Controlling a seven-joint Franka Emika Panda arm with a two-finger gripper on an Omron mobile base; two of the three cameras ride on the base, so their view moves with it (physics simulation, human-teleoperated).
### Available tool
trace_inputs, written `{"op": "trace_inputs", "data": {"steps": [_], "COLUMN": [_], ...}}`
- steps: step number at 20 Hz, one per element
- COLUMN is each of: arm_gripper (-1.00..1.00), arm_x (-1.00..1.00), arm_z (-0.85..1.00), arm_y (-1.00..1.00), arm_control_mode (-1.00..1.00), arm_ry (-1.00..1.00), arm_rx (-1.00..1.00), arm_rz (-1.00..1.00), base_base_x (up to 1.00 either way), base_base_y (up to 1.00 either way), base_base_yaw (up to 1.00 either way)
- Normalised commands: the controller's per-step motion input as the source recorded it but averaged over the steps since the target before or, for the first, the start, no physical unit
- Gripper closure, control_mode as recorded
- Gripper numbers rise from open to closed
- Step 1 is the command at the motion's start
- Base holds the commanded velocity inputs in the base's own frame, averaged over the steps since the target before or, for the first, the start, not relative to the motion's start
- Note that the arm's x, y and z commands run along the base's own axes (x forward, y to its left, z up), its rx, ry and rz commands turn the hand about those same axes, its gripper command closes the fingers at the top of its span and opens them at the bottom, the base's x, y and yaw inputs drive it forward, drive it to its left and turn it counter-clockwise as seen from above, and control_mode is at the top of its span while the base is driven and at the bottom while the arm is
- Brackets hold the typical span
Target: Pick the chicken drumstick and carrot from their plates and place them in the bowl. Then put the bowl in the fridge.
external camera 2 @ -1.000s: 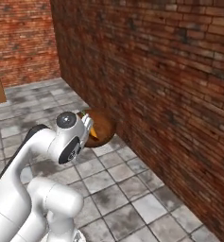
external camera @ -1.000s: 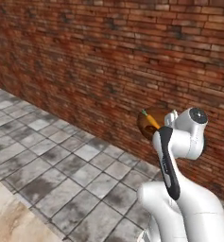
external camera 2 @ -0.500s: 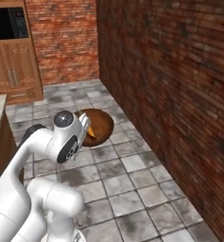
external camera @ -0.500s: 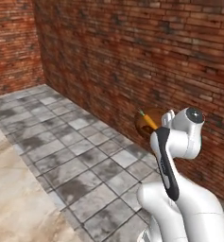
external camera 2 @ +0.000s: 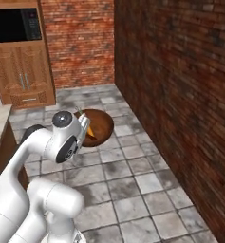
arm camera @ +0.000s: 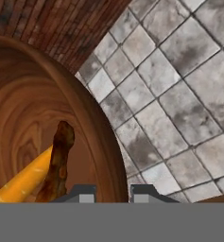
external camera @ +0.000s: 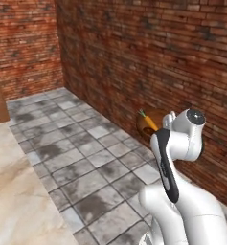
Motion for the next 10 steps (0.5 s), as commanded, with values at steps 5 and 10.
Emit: {"op": "trace_inputs", "data": {"steps": [5, 10], "arm_gripper": [1.00, 1.00], "arm_x": [0.00, 0.00], "arm_z": [0.00, 0.00], "arm_y": [0.00, 0.00], "arm_control_mode": [1.00, 1.00], "arm_ry": [0.00, 0.00], "arm_rx": [0.00, 0.00], "arm_rz": [0.00, 0.00], "base_base_x": [0.94, 0.94], "base_base_y": [0.07, 0.01], "base_base_yaw": [0.18, 0.14]}}
